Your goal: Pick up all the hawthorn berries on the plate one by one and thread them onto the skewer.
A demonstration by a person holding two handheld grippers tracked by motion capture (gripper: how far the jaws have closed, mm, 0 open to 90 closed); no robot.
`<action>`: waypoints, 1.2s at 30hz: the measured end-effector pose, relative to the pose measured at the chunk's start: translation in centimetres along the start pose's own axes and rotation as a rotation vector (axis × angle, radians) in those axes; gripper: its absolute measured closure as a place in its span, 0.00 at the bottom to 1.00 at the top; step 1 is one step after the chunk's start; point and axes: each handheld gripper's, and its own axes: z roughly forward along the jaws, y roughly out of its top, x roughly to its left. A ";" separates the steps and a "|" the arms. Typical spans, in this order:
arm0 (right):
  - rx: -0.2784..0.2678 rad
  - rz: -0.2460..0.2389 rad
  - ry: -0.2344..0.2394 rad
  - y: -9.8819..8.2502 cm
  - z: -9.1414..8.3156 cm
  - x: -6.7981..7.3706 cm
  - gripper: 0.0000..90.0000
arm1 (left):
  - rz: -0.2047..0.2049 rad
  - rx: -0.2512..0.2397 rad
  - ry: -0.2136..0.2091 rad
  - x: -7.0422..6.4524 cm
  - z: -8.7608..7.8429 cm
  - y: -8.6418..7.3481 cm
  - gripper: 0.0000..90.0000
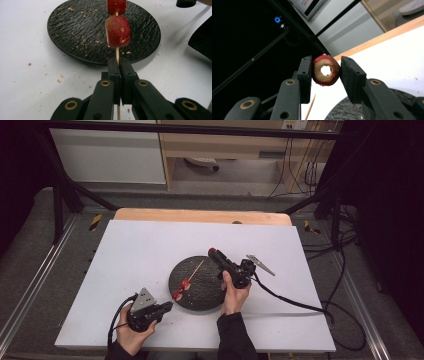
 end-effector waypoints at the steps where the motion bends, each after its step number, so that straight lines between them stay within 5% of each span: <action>1: -0.009 0.000 0.004 0.1 0.0 0.0 0.70 | 0.001 -0.005 -0.002 -0.1 0.1 0.1 0.98; 13: -0.092 0.054 0.024 -0.1 -0.2 -0.1 0.70 | -0.006 -0.029 -0.005 -1.1 1.2 1.1 0.98; 36: -0.095 0.088 0.042 -1.1 0.0 -0.3 0.70 | -0.022 -0.071 0.028 -2.1 2.4 2.2 0.98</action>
